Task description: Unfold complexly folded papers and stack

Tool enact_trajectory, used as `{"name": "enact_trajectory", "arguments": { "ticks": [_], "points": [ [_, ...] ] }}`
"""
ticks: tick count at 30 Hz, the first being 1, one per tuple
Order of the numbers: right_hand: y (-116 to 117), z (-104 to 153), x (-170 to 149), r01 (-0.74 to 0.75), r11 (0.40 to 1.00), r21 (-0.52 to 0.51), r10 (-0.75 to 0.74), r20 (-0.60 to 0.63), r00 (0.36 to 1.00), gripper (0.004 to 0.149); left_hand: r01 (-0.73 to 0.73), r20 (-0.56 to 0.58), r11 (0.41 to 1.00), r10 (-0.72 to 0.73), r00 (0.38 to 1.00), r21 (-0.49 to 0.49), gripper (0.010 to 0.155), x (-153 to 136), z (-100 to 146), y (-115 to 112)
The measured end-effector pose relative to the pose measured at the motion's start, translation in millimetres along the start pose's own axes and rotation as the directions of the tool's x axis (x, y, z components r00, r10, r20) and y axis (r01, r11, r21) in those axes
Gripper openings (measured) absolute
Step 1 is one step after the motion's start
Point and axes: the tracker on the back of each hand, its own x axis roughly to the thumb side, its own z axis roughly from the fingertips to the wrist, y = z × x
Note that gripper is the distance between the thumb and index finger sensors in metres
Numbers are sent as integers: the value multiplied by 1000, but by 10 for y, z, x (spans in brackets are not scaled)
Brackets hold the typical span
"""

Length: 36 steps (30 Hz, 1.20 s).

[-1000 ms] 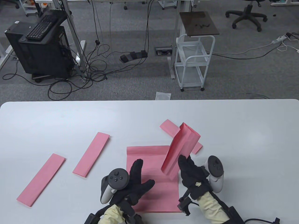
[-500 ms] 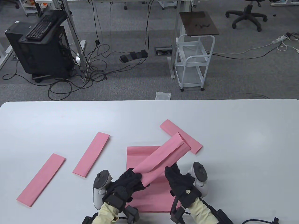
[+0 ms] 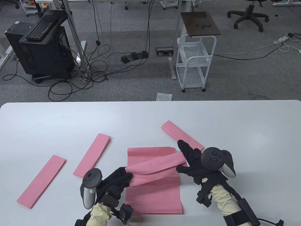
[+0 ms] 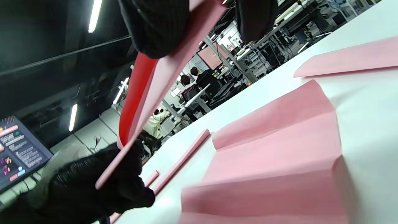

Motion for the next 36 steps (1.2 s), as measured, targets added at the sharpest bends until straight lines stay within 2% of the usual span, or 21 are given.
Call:
{"name": "enact_trajectory", "arguments": {
  "ticks": [2, 4, 5, 6, 8, 10, 12, 14, 16, 19, 22, 25, 26, 29, 30, 33, 36],
  "points": [
    [28, 1, -43, 54, 990, -128, -51, 27, 998, 70, -1, -5, 1000, 1, 1000, 1, 40, -18, -3, 3],
    [49, 5, -129, 180, 953, -245, -174, 46, 984, 47, 5, 11, 999, -5, 1000, -33, 41, -31, -25, 19],
    [75, 2, -188, 265, 918, -296, -266, 39, 963, 40, 13, 15, 998, -12, 1000, -63, 42, -32, -36, 24],
    [93, -1, -224, 319, 897, -304, -324, 36, 945, 39, 25, 23, 997, -24, 999, -75, 42, -31, -44, 27],
    [148, -18, -301, 438, 851, -290, -453, 19, 892, 38, 76, 30, 992, -73, 997, -100, 42, -26, -61, 39],
    [184, -33, -334, 490, 822, -289, -510, 8, 860, 39, 131, 34, 987, -129, 991, -93, 40, -11, -64, 58],
    [189, -43, -339, 482, 827, -290, -503, 2, 864, 39, 233, 17, 970, -233, 972, -63, 39, 27, -52, 95],
    [187, -61, -326, 468, 842, -268, -484, 5, 875, 39, 365, 18, 930, -365, 931, -46, 38, 74, -46, 141],
    [197, -74, -304, 467, 846, -256, -482, 9, 876, 40, 392, -7, 919, -393, 920, -33, 38, 100, -32, 155],
    [213, -88, -285, 470, 847, -249, -482, 17, 876, 40, 332, -40, 943, -331, 943, 32, 38, 89, -2, 158],
    [236, -92, -266, 522, 823, -222, -528, 38, 848, 40, 193, -30, 981, -193, 981, -1, 41, 15, 3, 138],
    [255, -92, -241, 552, 809, -204, -555, 49, 831, 40, 52, -10, 999, -52, 999, 13, 61, -48, 5, 116],
    [258, -94, -241, 553, 809, -197, -555, 51, 830, 40, 12, -15, 999, -11, 1000, 48, 61, -57, 9, 103],
    [253, -109, -251, 566, 801, -195, -570, 40, 821, 40, 10, -34, 996, -7, 999, 86, 42, -63, 7, 75],
    [251, -115, -254, 572, 799, -188, -576, 33, 816, 41, 14, -32, 996, -11, 999, 92, 44, -64, 5, 67],
    [202, -131, -286, 559, 794, -238, -576, -4, 817, 41, 30, 16, 997, -31, 999, 68, 67, -50, -15, 36],
    [116, -153, -340, 554, 777, -300, -595, -63, 801, 41, 65, 72, 998, -67, 995, 23, 80, -3, -9, 19]
  ]
}}
